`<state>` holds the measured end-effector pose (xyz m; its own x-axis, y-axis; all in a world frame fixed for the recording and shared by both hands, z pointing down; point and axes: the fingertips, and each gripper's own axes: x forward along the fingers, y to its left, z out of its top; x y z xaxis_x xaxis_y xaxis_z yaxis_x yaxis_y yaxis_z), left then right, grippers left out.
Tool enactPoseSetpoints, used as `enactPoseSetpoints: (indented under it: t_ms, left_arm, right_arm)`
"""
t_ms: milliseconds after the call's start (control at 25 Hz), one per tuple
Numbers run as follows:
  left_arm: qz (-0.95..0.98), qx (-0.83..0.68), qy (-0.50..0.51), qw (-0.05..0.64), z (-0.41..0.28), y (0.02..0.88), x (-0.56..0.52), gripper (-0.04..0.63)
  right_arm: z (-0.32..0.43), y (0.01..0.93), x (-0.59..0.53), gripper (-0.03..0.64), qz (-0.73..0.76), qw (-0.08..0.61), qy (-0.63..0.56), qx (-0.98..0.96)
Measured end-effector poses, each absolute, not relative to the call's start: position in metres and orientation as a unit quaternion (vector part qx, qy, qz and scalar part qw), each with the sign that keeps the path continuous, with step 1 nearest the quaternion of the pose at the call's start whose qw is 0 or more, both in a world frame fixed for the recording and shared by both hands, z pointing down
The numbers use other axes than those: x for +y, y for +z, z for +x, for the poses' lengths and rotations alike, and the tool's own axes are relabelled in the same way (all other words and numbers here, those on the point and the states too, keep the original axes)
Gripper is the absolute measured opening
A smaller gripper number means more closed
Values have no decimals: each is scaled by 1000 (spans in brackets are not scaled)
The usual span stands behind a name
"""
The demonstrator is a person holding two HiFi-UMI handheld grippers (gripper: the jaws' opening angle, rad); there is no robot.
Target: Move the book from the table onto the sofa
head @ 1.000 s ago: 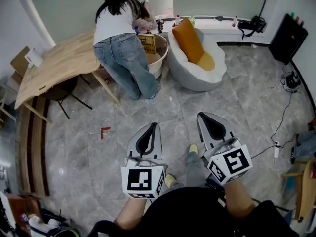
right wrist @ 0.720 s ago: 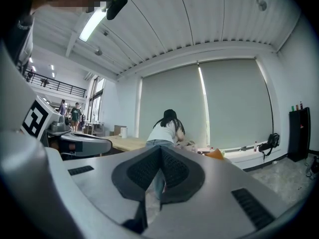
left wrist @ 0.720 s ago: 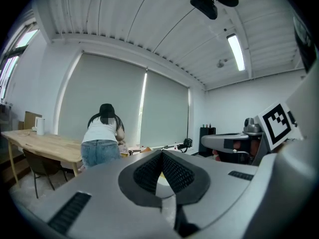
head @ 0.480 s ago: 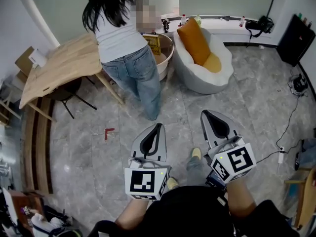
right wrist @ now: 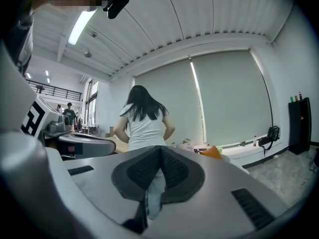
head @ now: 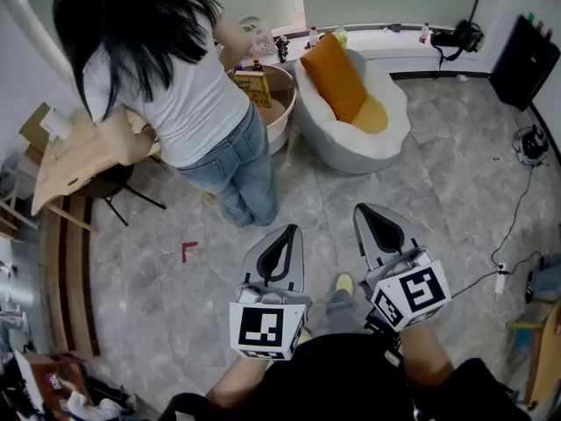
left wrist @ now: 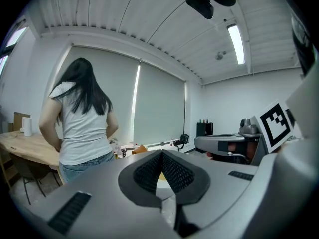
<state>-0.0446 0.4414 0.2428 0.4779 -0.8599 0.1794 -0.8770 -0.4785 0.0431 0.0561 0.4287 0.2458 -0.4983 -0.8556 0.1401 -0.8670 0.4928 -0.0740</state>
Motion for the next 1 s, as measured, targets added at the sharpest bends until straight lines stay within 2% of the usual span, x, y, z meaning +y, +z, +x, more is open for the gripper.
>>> enactPoseSetpoints:
  t_ms: [480,1000]
  left_arm:
    - [850,-518,68,65,33,240,367,8]
    - [822,-559,88,61,39,241,316,8]
  right_arm:
    - [129,252,356,6,486,36,83,-869]
    - [134,253,300,6,441,25,90,-892]
